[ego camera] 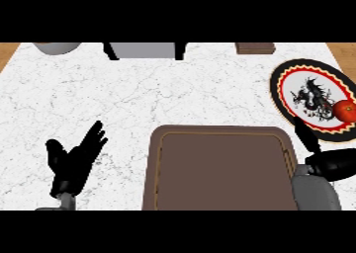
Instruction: Pick the tomato from the tray and place it in the plate
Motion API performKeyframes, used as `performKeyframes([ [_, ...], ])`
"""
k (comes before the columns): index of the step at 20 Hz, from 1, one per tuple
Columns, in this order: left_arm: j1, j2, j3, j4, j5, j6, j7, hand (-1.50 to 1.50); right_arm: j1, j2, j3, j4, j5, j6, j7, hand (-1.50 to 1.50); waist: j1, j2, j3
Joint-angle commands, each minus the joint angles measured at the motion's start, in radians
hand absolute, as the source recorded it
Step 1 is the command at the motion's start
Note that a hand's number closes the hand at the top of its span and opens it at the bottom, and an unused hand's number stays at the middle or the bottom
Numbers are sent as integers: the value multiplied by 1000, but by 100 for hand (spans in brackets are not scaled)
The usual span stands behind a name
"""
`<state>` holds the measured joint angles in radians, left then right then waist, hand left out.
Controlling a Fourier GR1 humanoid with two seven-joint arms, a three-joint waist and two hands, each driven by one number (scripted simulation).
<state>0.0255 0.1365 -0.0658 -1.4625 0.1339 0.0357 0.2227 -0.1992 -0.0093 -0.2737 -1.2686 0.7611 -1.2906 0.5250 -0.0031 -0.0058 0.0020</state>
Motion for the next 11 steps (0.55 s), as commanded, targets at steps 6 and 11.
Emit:
performKeyframes([
  [6,24,-52,-47,1,-69,40,-20,0,82,9,211,-26,314,-113,401,-150,6,5,-4],
  [11,44,-12,-12,-60,-27,10,55,0,90,9,211,-60,470,-60,573,-150,8,4,-3],
])
